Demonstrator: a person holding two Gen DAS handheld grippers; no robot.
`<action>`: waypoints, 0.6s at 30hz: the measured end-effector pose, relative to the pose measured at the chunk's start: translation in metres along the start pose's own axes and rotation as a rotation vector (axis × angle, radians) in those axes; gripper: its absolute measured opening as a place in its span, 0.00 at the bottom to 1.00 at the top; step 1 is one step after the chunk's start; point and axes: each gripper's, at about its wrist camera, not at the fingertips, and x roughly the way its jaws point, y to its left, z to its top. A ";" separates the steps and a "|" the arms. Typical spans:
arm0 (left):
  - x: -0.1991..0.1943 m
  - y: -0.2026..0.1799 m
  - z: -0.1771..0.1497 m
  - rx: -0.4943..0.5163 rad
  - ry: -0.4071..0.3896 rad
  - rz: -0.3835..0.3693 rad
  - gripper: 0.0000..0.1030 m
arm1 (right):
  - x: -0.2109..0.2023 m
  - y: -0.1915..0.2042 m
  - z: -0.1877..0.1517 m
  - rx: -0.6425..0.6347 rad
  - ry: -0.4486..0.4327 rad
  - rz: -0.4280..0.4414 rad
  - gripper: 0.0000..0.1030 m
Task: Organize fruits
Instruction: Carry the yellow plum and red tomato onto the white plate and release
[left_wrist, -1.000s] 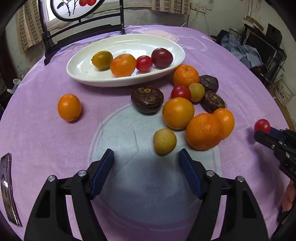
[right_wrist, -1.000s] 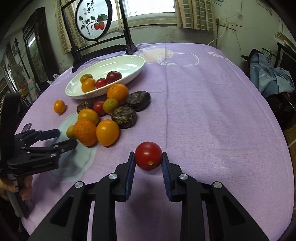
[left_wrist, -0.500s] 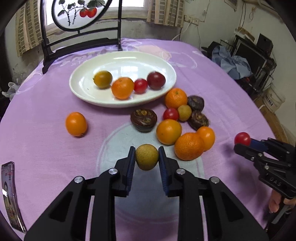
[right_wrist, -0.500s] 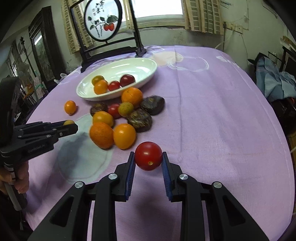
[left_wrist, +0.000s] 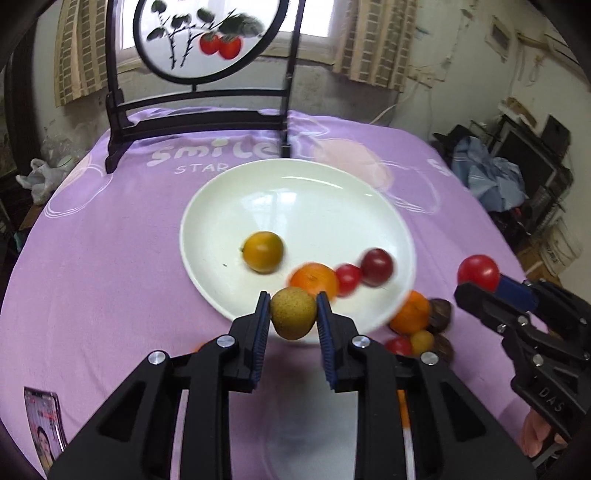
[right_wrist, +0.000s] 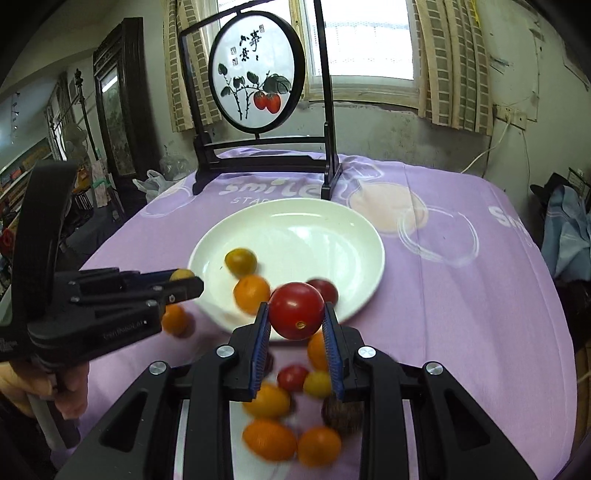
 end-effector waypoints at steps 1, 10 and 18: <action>0.010 0.004 0.004 -0.006 0.012 0.008 0.24 | 0.010 -0.001 0.006 0.003 0.011 -0.004 0.28; 0.064 0.025 0.019 -0.040 0.098 0.039 0.24 | 0.103 -0.009 0.040 0.043 0.138 -0.009 0.29; 0.061 0.021 0.022 -0.032 0.082 0.097 0.56 | 0.109 -0.004 0.032 0.035 0.142 -0.024 0.47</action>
